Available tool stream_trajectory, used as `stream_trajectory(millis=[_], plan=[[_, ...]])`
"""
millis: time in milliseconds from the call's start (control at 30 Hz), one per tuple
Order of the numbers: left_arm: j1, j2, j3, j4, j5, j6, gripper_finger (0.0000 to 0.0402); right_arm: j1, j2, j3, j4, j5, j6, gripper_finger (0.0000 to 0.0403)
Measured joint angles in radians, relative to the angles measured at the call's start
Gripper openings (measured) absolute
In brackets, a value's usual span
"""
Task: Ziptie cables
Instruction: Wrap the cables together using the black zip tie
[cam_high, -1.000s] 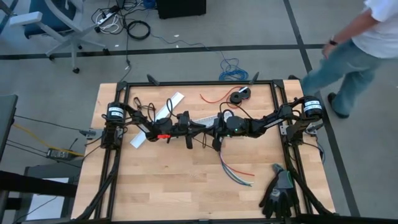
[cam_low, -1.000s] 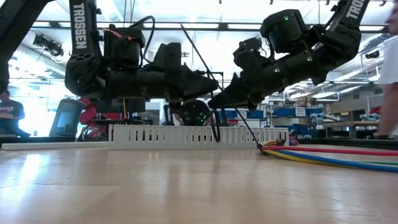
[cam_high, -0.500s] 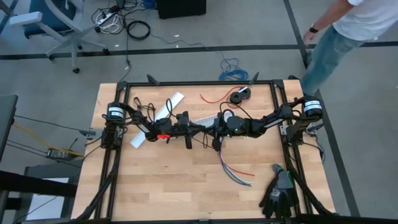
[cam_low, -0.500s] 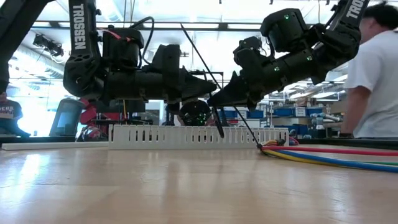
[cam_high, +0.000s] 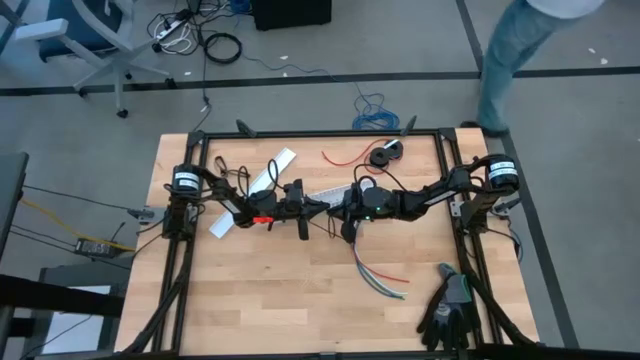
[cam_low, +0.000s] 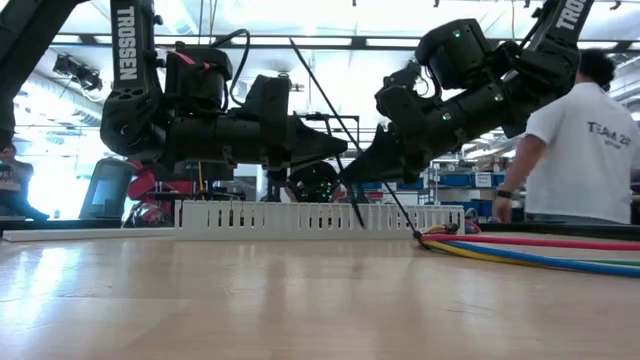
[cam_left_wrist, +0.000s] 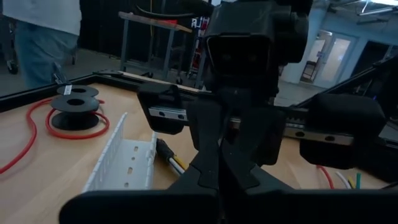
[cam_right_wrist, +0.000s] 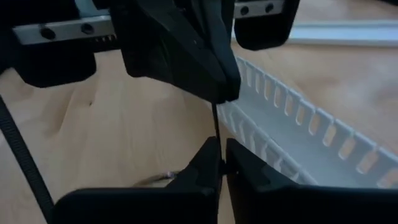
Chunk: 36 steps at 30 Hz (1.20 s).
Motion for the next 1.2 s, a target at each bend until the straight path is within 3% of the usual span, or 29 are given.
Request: stream_trajectory(millis=[133, 267, 433, 733, 1033, 1200], plan=[[0.002, 0.000, -0.010, -0.002, -0.020, -0.024, 0.0001, -0.010, -0.028, 0.000, -0.078, -0.014, 0.036, 0.0048], [0.005, -0.012, -0.043, 0.003, -0.034, -0.049, 0.0001, -0.040, -0.135, -0.002, -0.301, -0.013, 0.126, 0.0072], [0.005, -0.080, -0.087, -0.024, -0.058, -0.027, 0.0001, -0.053, -0.307, -0.002, -0.618, 0.042, 0.239, 0.0069], [-0.005, -0.289, -0.090, -0.403, -0.072, 0.060, 0.0000, -0.001, -0.476, -0.002, -1.036, 0.053, 0.445, 0.0031], [-0.082, -0.544, -0.090, -0.809, -0.177, 0.140, 0.0000, 0.211, -0.473, 0.000, -1.166, 0.202, 0.764, 0.0002], [-0.156, -0.620, -0.115, -0.889, -0.283, 0.144, 0.0000, 0.321, -0.473, 0.031, -1.298, 0.259, 0.929, 0.0000]])
